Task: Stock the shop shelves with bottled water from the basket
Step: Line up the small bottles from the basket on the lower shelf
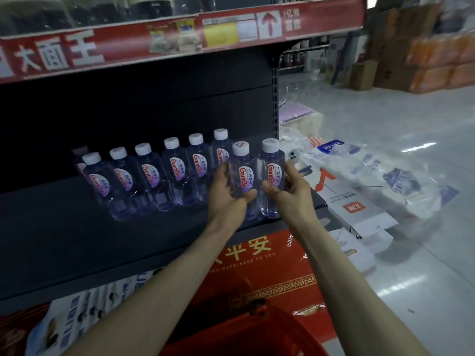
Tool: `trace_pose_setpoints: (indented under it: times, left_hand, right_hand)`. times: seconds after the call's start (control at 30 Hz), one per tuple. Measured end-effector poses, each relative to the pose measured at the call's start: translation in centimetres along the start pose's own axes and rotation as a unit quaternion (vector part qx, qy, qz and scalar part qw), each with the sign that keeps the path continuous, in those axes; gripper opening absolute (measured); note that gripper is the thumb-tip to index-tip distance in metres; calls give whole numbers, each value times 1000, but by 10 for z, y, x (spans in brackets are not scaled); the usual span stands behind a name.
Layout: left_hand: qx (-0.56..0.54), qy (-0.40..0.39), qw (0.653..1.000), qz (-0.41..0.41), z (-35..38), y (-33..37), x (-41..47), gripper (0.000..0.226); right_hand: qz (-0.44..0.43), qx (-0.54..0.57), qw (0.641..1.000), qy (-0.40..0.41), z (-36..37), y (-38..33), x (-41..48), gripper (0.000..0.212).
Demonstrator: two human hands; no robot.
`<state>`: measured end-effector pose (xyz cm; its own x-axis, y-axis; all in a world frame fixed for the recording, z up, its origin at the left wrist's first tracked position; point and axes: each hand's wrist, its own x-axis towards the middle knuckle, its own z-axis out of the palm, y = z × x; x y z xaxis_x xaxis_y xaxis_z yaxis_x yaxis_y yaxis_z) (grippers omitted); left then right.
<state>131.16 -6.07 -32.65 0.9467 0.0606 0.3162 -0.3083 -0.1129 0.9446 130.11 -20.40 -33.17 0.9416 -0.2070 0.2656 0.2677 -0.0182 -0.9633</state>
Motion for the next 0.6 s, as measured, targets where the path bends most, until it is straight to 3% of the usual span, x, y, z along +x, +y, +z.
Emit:
trace_pose_setpoints:
  times: [0.2, 0.3, 0.4, 0.6]
  left_hand:
    - [89, -4, 996, -5, 1, -12, 2, 72]
    - [158, 51, 985, -36, -3, -18, -9, 76]
    - [171, 60, 981, -64, -5, -19, -18, 58]
    - [204, 55, 977, -43, 5, -19, -12, 27]
  right_hand:
    - [7, -72, 997, 7, -10, 16, 5, 80]
    - [48, -126, 990, 39, -12, 28, -9, 69]
    - [31, -165, 983, 76, -6, 39, -20, 53]
    - [-39, -272, 957, 93, -1, 46, -24, 59]
